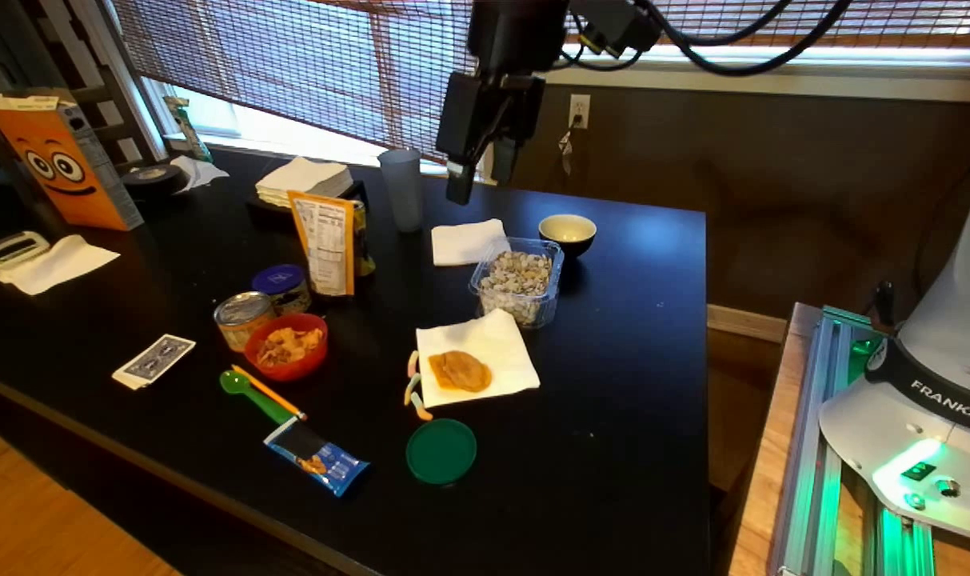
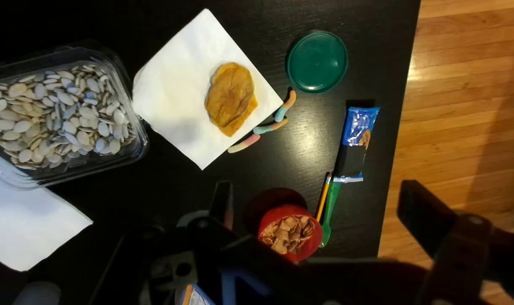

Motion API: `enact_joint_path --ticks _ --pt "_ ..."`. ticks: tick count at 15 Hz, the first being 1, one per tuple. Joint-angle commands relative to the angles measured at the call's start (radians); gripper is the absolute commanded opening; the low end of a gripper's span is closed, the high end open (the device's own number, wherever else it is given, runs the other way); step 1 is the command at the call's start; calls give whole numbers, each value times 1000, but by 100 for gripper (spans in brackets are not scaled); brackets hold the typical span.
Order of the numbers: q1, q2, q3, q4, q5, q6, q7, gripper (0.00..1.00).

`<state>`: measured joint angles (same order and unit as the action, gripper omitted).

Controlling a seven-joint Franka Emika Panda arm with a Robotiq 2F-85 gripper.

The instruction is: Pick up the spoon, get some of the objects from the plastic bowl and put them in the white bowl

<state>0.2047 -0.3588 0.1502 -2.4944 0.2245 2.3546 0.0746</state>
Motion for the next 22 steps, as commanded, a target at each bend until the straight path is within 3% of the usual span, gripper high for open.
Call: enact_joint_path --ticks 1,3,4,5,13,17,22 --pt "2 164 65 102 2 92 134 100" --pt "18 221 103 137 -12 153 178 100" --pt "37 245 104 158 2 148 114 100" --pt "18 181 90 98 -4 136 130 100" --pt "38 240 103 147 -3 144 125 100" --pt "15 343 143 230 -221 149 374 100" --pt "95 534 158 402 -400 76 618 100"
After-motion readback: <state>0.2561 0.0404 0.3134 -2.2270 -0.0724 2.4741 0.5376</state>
